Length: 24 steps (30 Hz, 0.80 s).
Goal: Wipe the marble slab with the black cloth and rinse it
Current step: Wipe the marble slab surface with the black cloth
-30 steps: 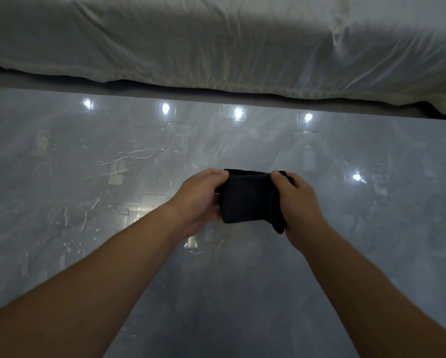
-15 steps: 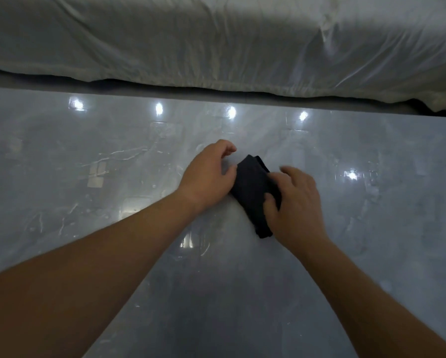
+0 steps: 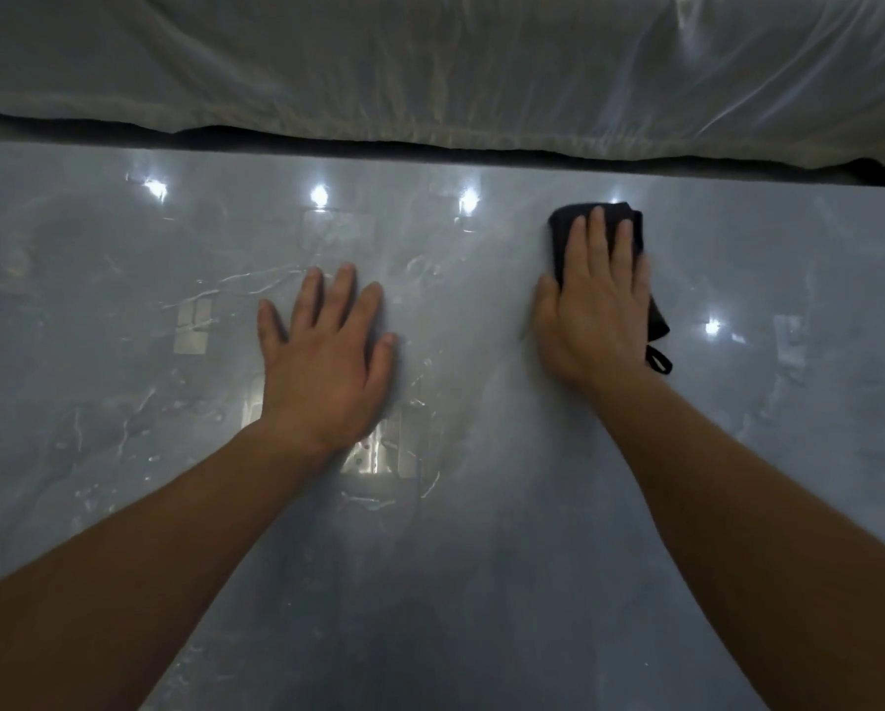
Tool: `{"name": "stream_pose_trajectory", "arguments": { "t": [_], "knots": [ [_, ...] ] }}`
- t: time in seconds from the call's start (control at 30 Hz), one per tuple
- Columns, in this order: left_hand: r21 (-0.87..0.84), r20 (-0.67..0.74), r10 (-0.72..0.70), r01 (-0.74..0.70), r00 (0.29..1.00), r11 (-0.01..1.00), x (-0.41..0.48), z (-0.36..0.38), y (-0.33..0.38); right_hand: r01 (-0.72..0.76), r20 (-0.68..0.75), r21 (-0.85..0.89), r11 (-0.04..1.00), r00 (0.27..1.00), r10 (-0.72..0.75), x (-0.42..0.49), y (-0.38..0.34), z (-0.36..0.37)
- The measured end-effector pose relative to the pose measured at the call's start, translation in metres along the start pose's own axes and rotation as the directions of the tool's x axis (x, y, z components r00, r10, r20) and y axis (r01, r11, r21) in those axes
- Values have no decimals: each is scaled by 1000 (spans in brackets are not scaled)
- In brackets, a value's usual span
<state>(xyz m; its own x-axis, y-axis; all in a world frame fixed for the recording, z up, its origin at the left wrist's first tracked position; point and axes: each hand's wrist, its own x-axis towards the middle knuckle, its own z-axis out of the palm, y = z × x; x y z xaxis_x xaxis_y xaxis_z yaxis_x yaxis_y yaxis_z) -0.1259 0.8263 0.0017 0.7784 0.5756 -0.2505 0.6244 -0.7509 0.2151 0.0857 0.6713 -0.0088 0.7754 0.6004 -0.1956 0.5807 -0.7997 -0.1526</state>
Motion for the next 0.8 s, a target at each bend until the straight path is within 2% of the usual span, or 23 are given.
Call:
{"name": "stream_pose_trajectory", "arguments": {
  "t": [0.07, 0.13, 0.2, 0.27, 0.33, 0.4, 0.47, 0.57, 0.63, 0.7, 0.8],
  "knots": [
    [-18, -13, -4, 4, 1000, 1000, 1, 1, -1, 176, 8, -29, 984, 984, -176, -7, -25, 4],
    [-64, -29, -20, 18, 999, 998, -1, 1, -3, 437, 84, -84, 896, 899, -430, -28, -33, 9],
    [-93, -40, -17, 13, 999, 996, -5, 3, -6, 546, 162, -109, 830, 834, -527, -33, -18, 6],
    [-109, -55, 7, -13, 998, 994, -9, 6, -11, 465, 123, -124, 876, 884, -452, -14, 1, 1],
    [-126, -80, 20, -30, 997, 992, -12, 9, -18, 267, 59, -71, 961, 963, -263, 15, -1, -6],
    [-146, -108, 12, -28, 994, 989, -14, 11, -23, 180, 9, -35, 983, 984, -179, 38, -27, -4],
    [-140, -129, 5, -23, 992, 990, -17, 12, -25, 282, -4, -60, 958, 959, -282, 41, -63, 2],
    [-58, -113, 8, -14, 994, 998, -23, 13, -30, 568, 95, -113, 815, 823, -560, 19, -85, 12],
    [-23, -82, -6, 4, 997, 1000, -25, 13, -33, 645, 142, -105, 757, 763, -630, 12, -71, 9],
    [-18, -74, -1, -1, 997, 1000, -26, 13, -34, 587, 117, -104, 803, 809, -576, 26, -55, 5],
    [-20, -84, 9, -11, 996, 1000, -26, 15, -35, 367, 49, -33, 930, 930, -365, 54, -68, 4]
  ]
}}
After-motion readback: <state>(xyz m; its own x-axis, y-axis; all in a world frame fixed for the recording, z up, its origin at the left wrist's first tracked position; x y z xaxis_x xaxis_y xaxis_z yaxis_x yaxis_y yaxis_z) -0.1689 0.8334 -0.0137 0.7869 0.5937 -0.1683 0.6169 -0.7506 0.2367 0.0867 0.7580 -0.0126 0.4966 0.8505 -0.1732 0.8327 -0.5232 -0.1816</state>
